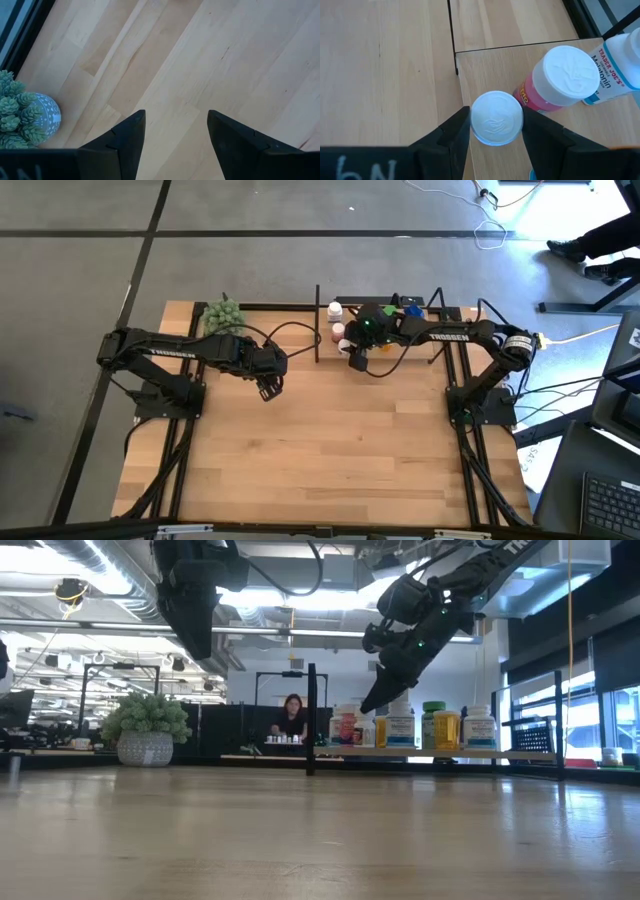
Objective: Pick and place medicine bottles onto shelf by color
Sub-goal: Put the white medicine bottle on the shelf
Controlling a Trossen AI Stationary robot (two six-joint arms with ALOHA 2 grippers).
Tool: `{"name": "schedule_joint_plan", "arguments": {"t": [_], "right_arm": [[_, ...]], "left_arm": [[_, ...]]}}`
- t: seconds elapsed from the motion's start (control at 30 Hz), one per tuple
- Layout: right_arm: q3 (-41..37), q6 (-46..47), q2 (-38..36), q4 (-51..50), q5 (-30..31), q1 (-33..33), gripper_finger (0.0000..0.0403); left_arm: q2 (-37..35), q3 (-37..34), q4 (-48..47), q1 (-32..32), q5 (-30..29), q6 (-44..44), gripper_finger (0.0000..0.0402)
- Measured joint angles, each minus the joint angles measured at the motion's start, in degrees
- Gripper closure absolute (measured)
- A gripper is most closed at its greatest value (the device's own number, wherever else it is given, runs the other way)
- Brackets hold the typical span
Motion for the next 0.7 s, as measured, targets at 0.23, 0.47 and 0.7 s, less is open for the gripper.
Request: {"name": "schedule_joint_plan", "arguments": {"t": [0.23, 0.47, 0.7], "right_arm": [[0.0, -0.13, 0.0, -0.03, 0.0, 0.0, 0.0235], [-0.05, -1.69, 0.08, -0.2, 0.04, 0.0, 0.0224], [-0.17, -1.7, 0.22, -0.45, 1.88, 0.02, 0.0232]], "left_arm": [[0.0, 0.0, 0.01, -0.02, 0.0, 0.01, 0.0194], [0.0, 0.0, 0.0, -0.01, -0.01, 0.01, 0.0194], [0.0, 0.0, 0.01, -0.02, 0.0, -0.01, 0.0194]]}}
